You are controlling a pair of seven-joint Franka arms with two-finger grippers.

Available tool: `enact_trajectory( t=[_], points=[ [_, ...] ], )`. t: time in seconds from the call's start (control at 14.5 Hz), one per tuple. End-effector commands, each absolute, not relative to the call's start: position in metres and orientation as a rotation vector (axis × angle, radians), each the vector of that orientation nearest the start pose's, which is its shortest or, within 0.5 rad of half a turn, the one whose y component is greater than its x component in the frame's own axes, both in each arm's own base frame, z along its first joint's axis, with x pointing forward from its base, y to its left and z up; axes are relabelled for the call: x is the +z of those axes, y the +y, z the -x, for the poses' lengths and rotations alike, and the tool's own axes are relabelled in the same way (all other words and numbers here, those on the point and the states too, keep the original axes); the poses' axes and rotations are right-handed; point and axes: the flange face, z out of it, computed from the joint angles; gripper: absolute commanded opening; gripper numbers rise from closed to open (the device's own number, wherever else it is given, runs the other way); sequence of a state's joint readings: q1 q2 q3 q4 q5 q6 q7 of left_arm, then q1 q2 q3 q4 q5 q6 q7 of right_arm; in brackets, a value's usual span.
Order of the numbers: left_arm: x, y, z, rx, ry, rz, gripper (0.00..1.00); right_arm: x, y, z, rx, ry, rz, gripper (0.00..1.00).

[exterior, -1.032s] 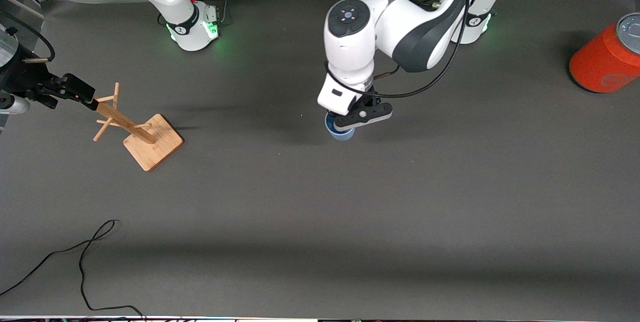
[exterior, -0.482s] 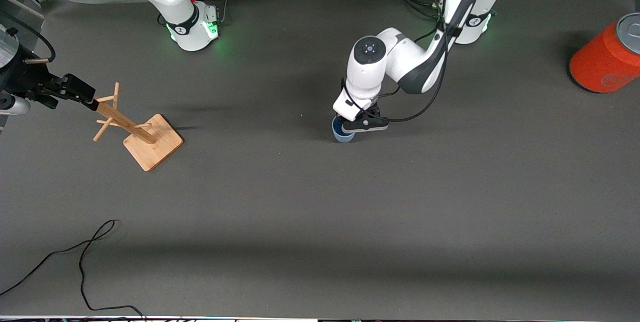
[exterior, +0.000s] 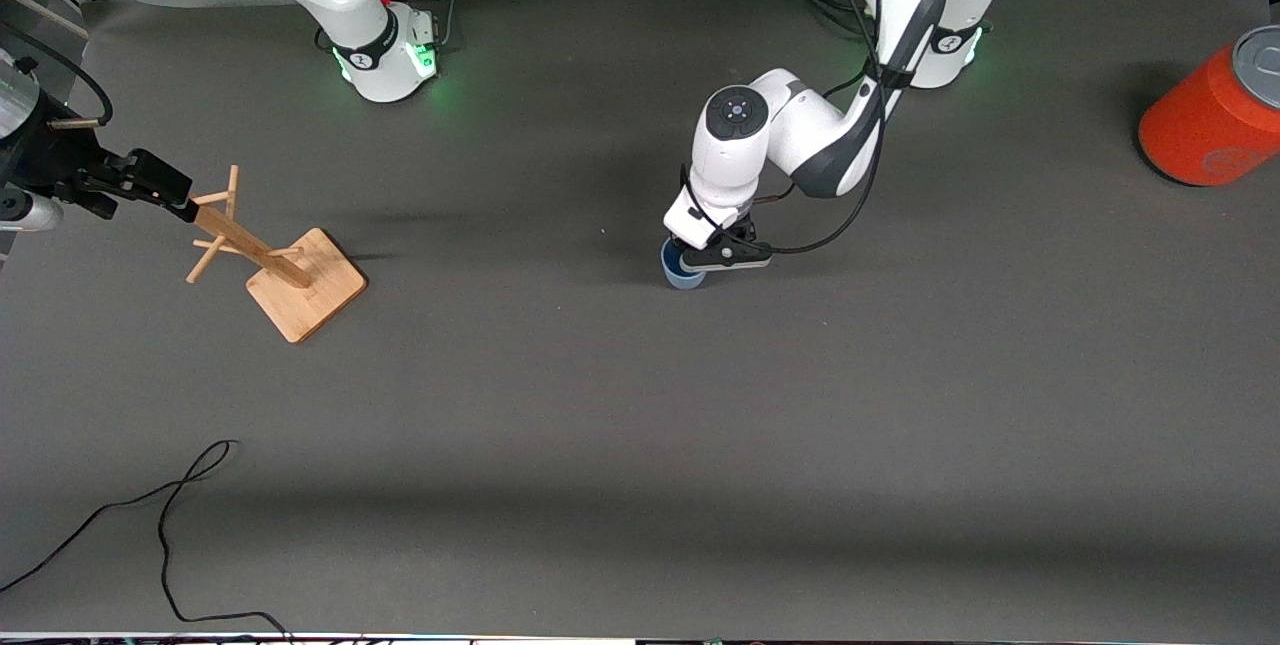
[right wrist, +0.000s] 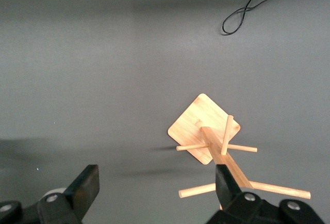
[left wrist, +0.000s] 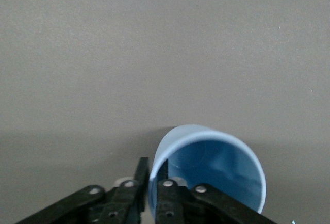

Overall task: Rotate and upright cup with both arms
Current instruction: 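Open the left gripper and lift it off the cup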

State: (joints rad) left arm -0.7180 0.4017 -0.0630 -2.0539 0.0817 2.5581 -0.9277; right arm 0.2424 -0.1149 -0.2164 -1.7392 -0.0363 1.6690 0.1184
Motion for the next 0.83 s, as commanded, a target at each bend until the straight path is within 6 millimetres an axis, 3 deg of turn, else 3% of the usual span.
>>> enact_trajectory(
  t=[0.0, 0.21, 0.41, 0.62, 0.76],
  points=[
    [0.256, -0.429, -0.429, -0.138, -0.097, 3.205, 1.0, 0.618, 0.002, -0.528, -0.071, 0.11, 3.16, 1.0],
    [0.3, -0.423, -0.432, -0.114, -0.116, 3.179, 1.0, 0.618, -0.007, -0.528, -0.069, 0.062, 3.155, 1.0],
    [0.373, -0.407, -0.433, -0.082, -0.183, 3.189, 1.0, 0.62, -0.007, -0.528, -0.076, 0.063, 3.151, 1.0],
    [0.461, -0.356, -0.466, 0.129, -0.145, 3.216, 1.0, 0.629, -0.001, -0.526, -0.051, 0.071, 3.08, 1.0],
    [0.508, -0.31, -0.496, 0.213, -0.133, 3.204, 1.0, 0.636, 0.0, -0.53, -0.071, 0.076, 3.066, 1.0]
  ],
)
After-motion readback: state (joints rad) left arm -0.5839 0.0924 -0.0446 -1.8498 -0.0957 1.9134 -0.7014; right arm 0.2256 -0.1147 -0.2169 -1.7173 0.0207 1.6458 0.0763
